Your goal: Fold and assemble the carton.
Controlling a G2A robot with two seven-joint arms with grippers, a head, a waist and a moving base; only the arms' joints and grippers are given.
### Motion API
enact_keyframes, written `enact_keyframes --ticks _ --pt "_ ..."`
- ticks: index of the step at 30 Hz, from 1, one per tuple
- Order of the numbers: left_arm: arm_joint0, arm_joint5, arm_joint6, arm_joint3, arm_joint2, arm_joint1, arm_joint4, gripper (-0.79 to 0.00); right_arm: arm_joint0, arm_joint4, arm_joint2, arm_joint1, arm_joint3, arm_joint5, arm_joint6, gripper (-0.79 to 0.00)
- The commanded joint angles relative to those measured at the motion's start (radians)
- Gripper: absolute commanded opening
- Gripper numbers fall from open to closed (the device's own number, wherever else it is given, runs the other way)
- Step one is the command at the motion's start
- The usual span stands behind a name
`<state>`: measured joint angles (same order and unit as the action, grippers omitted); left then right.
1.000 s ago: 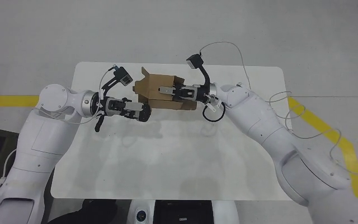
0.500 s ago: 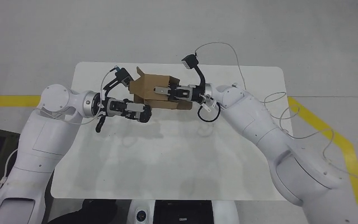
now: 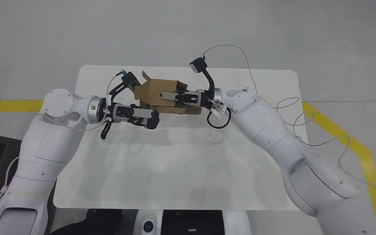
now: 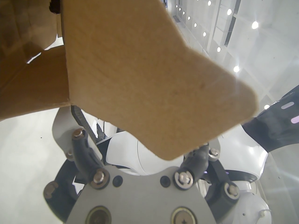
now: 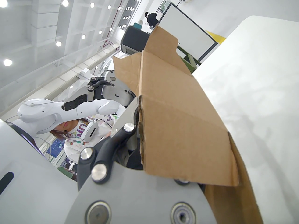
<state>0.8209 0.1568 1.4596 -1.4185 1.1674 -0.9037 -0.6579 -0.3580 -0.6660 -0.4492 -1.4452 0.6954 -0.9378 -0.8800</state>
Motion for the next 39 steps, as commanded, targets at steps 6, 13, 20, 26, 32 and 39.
enact_keyframes --ticks 6,13,20,26,32,39 --pt "-0.005 0.005 -0.012 0.011 -0.004 -0.003 0.009 0.0 -0.036 0.063 -0.033 0.013 0.082 0.043 0.017 -0.785" --pt "-0.01 0.008 -0.013 0.021 -0.002 -0.005 0.011 0.0 -0.064 0.086 -0.076 0.026 0.128 0.071 -0.008 -0.785" --pt "-0.011 0.007 -0.009 0.024 0.004 -0.005 0.004 0.0 -0.08 0.111 -0.114 0.032 0.141 0.091 -0.021 -0.785" --pt "-0.009 0.004 0.003 0.021 0.015 -0.004 -0.005 0.0 -0.093 0.136 -0.157 0.041 0.118 0.096 -0.011 -0.785" --pt "-0.006 0.006 0.007 0.024 0.038 0.0 -0.006 0.0 -0.115 0.17 -0.218 0.072 0.098 0.108 -0.041 -0.785" --pt "-0.009 0.037 -0.036 0.066 0.08 0.009 0.047 0.0 -0.181 0.177 -0.326 0.139 0.182 0.154 -0.156 -0.785"
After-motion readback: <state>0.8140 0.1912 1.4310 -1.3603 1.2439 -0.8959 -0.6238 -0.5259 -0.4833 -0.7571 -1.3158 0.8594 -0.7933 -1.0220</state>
